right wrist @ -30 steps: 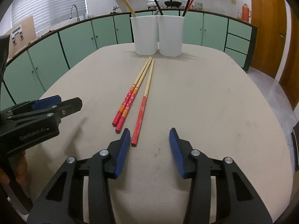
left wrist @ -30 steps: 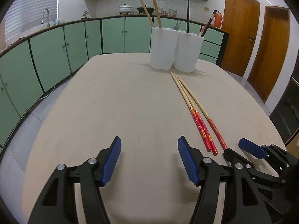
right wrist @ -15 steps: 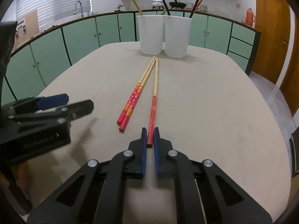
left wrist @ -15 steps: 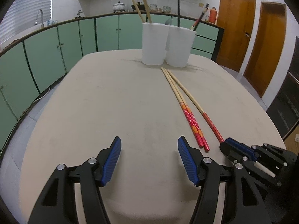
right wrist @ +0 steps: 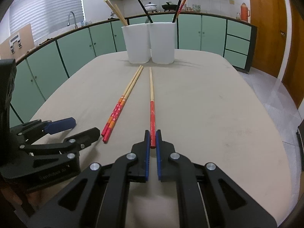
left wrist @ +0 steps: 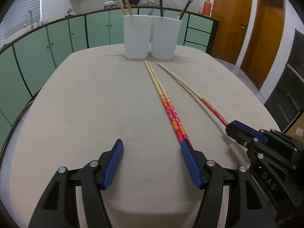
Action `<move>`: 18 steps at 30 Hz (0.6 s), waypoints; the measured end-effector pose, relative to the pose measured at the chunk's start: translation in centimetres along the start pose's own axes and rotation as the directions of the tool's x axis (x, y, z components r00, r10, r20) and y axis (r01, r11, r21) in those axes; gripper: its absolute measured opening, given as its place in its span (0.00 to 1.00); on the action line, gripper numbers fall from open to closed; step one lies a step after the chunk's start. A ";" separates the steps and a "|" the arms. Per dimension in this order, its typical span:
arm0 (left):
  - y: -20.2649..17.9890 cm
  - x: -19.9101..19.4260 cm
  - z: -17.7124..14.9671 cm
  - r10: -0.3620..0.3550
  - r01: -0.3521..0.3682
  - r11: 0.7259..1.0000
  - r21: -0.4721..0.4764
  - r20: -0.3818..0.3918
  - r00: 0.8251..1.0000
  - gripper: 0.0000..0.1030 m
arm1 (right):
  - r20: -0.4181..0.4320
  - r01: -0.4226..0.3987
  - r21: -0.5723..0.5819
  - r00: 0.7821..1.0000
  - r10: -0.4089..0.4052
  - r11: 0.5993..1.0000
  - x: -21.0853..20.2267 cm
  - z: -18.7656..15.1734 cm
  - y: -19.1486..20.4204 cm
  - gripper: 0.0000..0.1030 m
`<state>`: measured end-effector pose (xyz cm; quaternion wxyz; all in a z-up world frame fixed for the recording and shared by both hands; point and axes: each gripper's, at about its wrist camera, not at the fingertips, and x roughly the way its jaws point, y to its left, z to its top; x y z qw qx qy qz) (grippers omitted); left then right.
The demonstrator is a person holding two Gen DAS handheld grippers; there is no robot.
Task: Organize utensils
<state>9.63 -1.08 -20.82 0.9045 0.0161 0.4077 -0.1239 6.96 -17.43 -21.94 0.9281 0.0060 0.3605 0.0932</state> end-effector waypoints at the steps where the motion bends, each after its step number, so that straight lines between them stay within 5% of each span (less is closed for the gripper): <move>1: -0.2 0.1 0.0 0.002 -0.002 1.000 0.003 -0.002 1.000 0.60 | 0.000 -0.001 0.001 1.000 0.001 1.000 0.0 0.0 0.1 0.05; 12: -0.8 0.7 0.4 0.029 -0.029 1.000 0.011 0.000 1.000 0.60 | 0.003 -0.024 0.025 1.000 0.024 0.999 -0.1 -0.1 -0.5 0.05; 14: -0.7 0.7 0.4 0.033 -0.033 0.999 0.003 0.004 0.999 0.55 | 0.003 -0.026 0.022 1.000 0.026 0.999 -0.2 -0.1 -0.4 0.05; 18: -0.4 0.5 0.4 0.027 -0.027 1.000 -0.007 0.014 1.000 0.22 | 0.002 -0.028 0.026 1.000 0.028 0.999 -0.1 0.0 -0.6 0.05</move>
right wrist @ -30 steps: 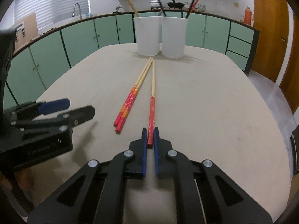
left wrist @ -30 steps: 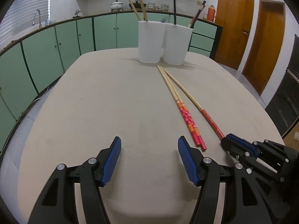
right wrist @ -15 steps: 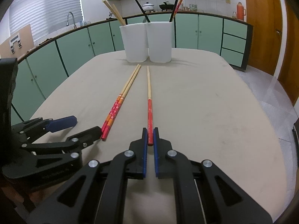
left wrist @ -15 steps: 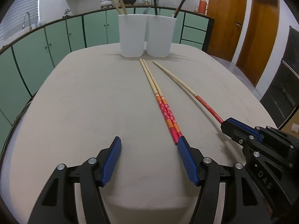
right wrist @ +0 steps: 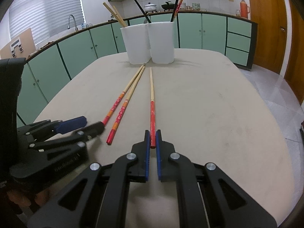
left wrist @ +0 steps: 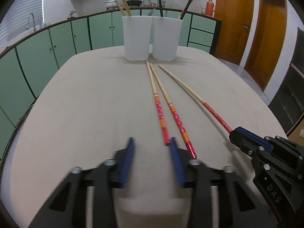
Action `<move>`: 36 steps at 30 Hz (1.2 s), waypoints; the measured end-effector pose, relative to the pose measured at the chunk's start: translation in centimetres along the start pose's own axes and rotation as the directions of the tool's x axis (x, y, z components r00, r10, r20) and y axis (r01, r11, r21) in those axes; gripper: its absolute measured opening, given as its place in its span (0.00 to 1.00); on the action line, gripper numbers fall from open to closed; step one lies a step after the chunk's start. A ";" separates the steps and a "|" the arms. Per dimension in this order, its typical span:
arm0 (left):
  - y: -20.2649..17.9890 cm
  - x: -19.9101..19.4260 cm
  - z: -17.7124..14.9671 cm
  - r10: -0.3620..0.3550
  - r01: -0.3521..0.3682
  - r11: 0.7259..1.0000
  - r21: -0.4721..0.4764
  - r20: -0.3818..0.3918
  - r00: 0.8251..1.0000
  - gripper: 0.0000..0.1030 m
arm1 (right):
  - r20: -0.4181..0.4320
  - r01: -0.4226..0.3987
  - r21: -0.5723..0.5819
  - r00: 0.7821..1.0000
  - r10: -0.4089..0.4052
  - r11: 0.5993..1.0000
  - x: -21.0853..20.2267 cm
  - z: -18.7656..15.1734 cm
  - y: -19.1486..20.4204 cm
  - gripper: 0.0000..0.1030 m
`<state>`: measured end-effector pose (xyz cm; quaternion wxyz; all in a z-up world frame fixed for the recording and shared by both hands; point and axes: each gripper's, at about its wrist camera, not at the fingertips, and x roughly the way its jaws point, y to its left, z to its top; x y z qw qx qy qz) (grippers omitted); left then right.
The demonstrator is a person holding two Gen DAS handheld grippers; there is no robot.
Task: Organize utensils
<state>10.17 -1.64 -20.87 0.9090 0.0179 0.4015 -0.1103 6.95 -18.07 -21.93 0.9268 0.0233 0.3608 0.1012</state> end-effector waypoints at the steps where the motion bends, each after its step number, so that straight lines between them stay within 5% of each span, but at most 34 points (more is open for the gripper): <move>1: 0.1 0.0 0.0 -0.007 0.007 1.000 0.001 -0.001 1.000 0.10 | 0.000 0.000 0.001 1.000 0.000 1.000 0.0 0.0 0.0 0.05; 4: 0.2 -0.1 -0.1 -0.024 0.024 1.000 -0.004 -0.004 1.000 0.00 | 0.004 0.001 -0.002 1.000 -0.001 1.000 -0.1 0.1 0.1 0.05; 15: 1.1 -3.7 1.6 -0.022 0.024 0.999 -0.021 0.109 0.994 0.00 | 0.050 0.012 -0.023 0.999 -0.011 1.000 -1.6 0.8 0.3 0.05; 21: 1.2 -3.5 1.8 -0.047 0.050 0.998 -0.030 0.094 0.994 0.00 | 0.070 0.018 -0.033 0.997 -0.016 0.999 -2.0 1.2 0.4 0.05; 26: 0.4 -1.3 0.5 -0.054 0.055 0.998 -0.034 0.026 0.998 0.20 | 0.055 0.018 -0.033 0.998 -0.016 0.999 -1.6 0.9 0.3 0.05; 36: 0.4 0.9 0.8 -0.023 0.023 0.999 -0.039 -0.003 1.000 0.25 | 0.036 0.006 -0.010 0.999 -0.005 1.000 -1.1 0.6 -0.2 0.05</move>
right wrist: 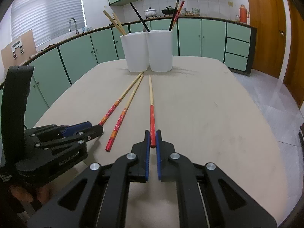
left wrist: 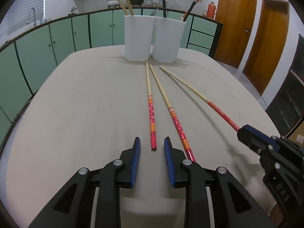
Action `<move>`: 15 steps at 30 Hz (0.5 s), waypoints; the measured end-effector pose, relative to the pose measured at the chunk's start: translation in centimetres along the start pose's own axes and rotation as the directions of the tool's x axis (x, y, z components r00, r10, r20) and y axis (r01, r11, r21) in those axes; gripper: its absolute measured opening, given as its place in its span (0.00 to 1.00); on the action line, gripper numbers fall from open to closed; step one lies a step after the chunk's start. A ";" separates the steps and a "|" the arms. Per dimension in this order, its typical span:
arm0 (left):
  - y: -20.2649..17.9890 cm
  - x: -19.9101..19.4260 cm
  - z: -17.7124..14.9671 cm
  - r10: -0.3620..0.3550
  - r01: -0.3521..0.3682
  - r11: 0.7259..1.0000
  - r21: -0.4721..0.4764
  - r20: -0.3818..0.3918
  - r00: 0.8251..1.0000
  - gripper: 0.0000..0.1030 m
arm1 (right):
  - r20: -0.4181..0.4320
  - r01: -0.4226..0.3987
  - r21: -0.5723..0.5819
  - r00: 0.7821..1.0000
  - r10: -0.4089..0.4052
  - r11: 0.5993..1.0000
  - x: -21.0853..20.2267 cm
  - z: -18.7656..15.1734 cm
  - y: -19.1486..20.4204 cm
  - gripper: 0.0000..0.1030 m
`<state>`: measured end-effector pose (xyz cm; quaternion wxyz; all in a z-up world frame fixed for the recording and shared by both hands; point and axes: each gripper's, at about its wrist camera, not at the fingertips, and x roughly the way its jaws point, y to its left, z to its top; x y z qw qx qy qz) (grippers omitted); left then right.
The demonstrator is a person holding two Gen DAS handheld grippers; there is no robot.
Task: Organize utensils
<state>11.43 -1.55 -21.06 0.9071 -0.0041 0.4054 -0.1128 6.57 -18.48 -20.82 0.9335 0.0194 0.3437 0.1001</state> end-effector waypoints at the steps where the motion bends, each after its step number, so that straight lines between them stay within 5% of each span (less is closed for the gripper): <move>1: 0.0 0.1 0.1 -0.004 0.004 1.000 -0.004 -0.002 1.000 0.22 | -0.002 -0.002 0.002 1.000 0.002 1.000 0.0 0.0 -0.1 0.05; 3: -0.1 0.3 0.0 -0.015 0.015 1.000 -0.006 -0.007 1.000 0.06 | -0.001 -0.003 0.005 1.000 0.003 1.000 0.2 0.0 -0.1 0.05; 9: 0.1 -0.3 0.2 -0.031 0.031 0.999 -0.026 0.003 1.000 0.05 | 0.007 -0.002 0.014 1.000 0.002 1.000 -0.1 0.1 -0.4 0.05; 15: 0.6 -4.5 2.2 -0.019 0.022 1.000 -0.020 0.116 0.993 0.05 | 0.033 -0.003 0.021 0.999 0.002 1.000 -1.0 0.8 -0.9 0.05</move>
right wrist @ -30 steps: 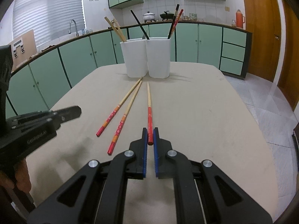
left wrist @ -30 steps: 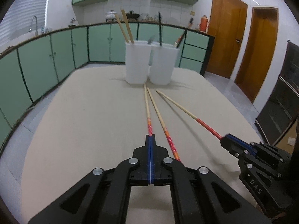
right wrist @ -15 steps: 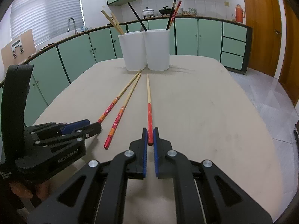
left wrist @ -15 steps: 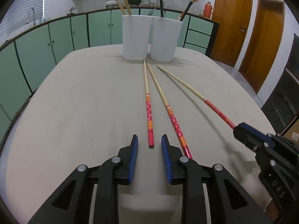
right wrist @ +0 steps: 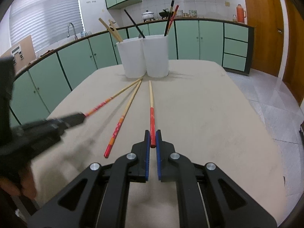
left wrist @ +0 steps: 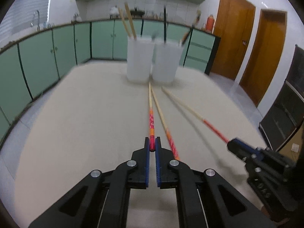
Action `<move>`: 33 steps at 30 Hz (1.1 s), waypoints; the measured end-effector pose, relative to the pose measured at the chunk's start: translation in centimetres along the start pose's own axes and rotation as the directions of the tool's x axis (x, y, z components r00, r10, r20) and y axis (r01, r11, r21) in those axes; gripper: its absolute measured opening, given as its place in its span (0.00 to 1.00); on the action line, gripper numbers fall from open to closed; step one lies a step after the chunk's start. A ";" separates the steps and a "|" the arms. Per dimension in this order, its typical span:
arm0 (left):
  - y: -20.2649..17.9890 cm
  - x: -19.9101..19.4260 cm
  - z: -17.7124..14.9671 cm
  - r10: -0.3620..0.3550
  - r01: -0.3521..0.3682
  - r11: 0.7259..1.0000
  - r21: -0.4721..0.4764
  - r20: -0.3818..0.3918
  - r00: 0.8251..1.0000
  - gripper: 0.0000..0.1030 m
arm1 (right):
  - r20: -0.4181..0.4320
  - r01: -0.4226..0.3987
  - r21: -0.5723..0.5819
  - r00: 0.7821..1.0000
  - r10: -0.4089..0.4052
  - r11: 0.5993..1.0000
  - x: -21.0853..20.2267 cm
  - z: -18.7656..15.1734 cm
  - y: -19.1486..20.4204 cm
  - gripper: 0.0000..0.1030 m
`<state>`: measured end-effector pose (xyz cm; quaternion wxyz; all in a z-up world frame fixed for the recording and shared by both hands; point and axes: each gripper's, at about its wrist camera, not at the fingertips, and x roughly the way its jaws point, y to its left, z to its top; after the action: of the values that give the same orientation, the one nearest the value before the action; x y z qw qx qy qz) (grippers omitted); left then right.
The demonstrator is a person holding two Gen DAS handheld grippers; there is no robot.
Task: Organize utensils
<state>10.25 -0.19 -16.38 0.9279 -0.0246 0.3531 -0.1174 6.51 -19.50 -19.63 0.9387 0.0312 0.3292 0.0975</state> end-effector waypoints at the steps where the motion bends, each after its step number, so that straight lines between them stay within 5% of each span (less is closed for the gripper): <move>1: 0.1 -1.1 0.8 0.005 -0.006 1.000 0.002 0.034 0.999 0.05 | 0.011 0.003 -0.004 1.000 -0.003 1.000 -0.3 0.4 0.0 0.05; 13: 0.0 -6.7 8.3 -0.023 0.020 1.000 0.019 0.230 0.973 0.05 | 0.126 -0.038 -0.051 0.991 0.045 0.998 -3.7 8.1 -0.1 0.05; 25: 0.1 -6.7 12.4 -0.060 0.059 0.998 0.011 0.246 0.967 0.05 | 0.099 -0.151 -0.083 0.982 0.158 0.985 -4.6 16.7 0.1 0.05; 33: 0.5 -7.0 14.0 -0.074 0.075 0.997 0.010 0.254 0.964 0.05 | 0.082 -0.183 -0.127 0.978 0.194 0.975 -4.9 19.2 0.5 0.05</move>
<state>14.56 1.43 -1.41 0.9604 -0.0527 0.2302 -0.1481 14.74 -19.87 -1.56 0.9398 0.0108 0.2738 0.2042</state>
